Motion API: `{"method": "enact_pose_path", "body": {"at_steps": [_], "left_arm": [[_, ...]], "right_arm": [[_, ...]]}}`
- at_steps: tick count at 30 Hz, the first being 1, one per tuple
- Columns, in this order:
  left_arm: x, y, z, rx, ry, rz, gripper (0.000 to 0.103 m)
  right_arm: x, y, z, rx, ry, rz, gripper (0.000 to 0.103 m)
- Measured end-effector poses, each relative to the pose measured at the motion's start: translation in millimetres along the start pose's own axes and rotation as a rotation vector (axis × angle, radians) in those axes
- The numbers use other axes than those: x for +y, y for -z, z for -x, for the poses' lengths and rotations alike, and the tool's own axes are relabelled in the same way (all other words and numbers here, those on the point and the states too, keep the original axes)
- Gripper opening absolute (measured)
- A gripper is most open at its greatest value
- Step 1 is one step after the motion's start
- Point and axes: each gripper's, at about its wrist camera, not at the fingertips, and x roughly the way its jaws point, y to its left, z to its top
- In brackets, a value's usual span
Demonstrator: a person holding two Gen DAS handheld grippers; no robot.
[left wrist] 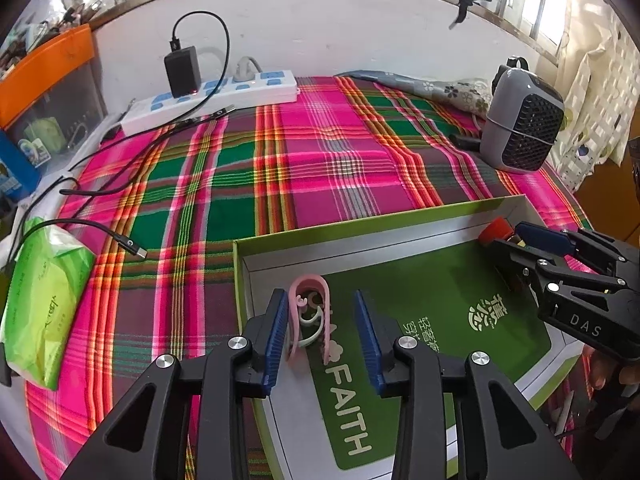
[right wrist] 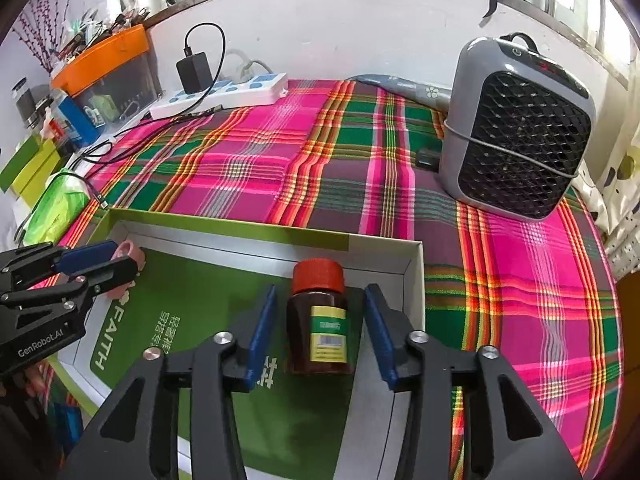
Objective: Organize rigid objects
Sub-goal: 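Carry the bottle and pink clip into the green box with both tools, then open both tools to release the bottle and clip in the box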
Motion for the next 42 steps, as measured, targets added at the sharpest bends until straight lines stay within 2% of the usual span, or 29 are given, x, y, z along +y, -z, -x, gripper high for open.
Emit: {"method": "enact_pose_path", "body": {"at_steps": [8, 20, 42], "left_arm": [[1, 5, 16, -0.017, 0.003, 0.008, 0.037], [0, 22, 50, -0.059, 0.016, 0.015, 0.037], [9, 85, 96, -0.085, 0.089, 0.095, 0.037]], "right_arm": [[-3, 3, 10, -0.021, -0.007, -0.026, 0.047], [3, 17, 45, -0.074, -0.018, -0.039, 0.047], [9, 75, 99, -0.131, -0.016, -0.077, 0.047]]}}
